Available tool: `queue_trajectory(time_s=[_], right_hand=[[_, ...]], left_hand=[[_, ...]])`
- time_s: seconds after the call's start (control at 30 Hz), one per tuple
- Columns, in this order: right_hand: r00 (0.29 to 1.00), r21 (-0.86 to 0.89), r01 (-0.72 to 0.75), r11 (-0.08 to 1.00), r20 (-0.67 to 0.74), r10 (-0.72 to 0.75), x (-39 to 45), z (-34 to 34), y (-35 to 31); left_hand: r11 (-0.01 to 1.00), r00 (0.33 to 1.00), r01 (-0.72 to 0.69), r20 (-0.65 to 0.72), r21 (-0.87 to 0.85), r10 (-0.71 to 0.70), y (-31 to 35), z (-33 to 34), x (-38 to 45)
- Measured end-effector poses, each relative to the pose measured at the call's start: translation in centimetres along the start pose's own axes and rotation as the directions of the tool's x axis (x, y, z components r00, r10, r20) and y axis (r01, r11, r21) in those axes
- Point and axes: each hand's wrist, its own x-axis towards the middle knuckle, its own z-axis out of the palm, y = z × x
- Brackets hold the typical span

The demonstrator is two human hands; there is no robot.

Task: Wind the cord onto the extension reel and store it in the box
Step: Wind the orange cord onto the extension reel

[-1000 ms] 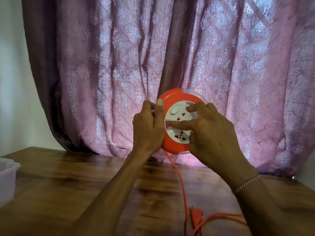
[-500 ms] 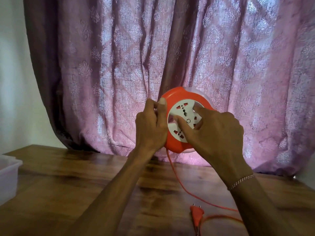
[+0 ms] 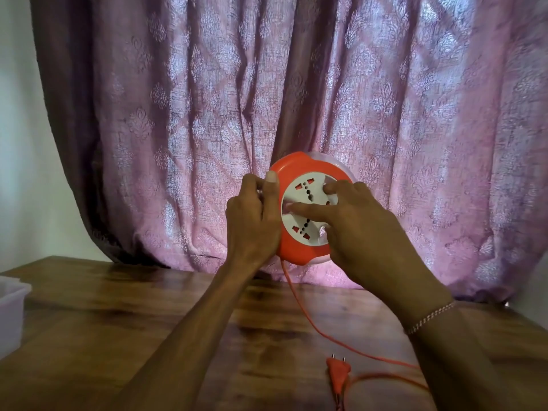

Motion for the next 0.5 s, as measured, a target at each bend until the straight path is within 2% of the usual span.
queue_trajectory(time_s=[0.27,0.43,0.5], right_hand=[[0.980,-0.019,-0.041,0.999,-0.196,0.036,0.1,1.3,0.1],[0.915,0.135,-0.232,0.963,-0.306,0.263,0.4,1.6,-0.2],[0.888,0.196,-0.266,0.944,-0.331,0.319,0.7,2.0,-0.1]], left_hand=[[1.000,1.000,-0.015,-0.001,-0.003,0.015,0.1,0.0,0.0],[1.000,1.000,-0.010,-0.017,0.010,0.010,0.1,0.1,0.2],[1.000,1.000,-0.008,-0.013,0.001,0.008,0.1,0.1,0.2]])
